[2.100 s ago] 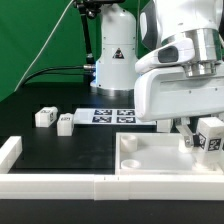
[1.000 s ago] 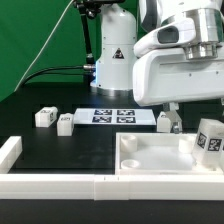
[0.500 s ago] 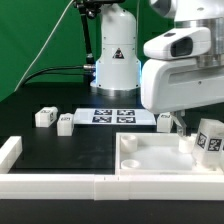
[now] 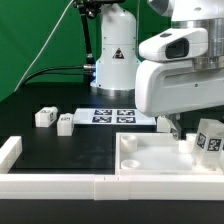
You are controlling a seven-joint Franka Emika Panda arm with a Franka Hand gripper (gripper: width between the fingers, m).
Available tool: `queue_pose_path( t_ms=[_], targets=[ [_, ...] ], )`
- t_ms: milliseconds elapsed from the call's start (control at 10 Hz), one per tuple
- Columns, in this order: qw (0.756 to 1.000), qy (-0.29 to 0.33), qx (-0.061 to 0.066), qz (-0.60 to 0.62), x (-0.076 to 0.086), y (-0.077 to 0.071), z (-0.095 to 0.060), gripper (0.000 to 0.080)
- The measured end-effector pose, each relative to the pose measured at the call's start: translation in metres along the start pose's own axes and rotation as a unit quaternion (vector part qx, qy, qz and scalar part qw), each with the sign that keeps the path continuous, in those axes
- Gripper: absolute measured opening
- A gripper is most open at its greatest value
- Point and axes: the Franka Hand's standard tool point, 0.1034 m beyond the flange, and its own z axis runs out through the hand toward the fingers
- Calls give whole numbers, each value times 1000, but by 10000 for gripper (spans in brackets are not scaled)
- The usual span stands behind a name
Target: Assemble one leg
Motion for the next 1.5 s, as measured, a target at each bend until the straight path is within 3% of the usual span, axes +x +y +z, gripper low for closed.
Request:
queue_pose_path(
  t_ms=[100, 300, 400, 700, 900, 1200, 1400, 1500],
  targets=[
    [1000, 1, 0, 0, 0, -1, 1, 649],
    [1000, 1, 0, 0, 0, -1, 1, 374],
    [1000, 1, 0, 0, 0, -1, 1, 291],
    [1000, 1, 1, 18, 0, -1, 1, 290],
    [994, 2, 2, 108, 0, -3, 2, 290],
    [954, 9, 8, 299, 1, -7, 3, 291],
    [885, 7, 8, 465, 1, -7, 4, 291],
    [873, 8, 6, 488, 1, -7, 4, 291]
  ],
)
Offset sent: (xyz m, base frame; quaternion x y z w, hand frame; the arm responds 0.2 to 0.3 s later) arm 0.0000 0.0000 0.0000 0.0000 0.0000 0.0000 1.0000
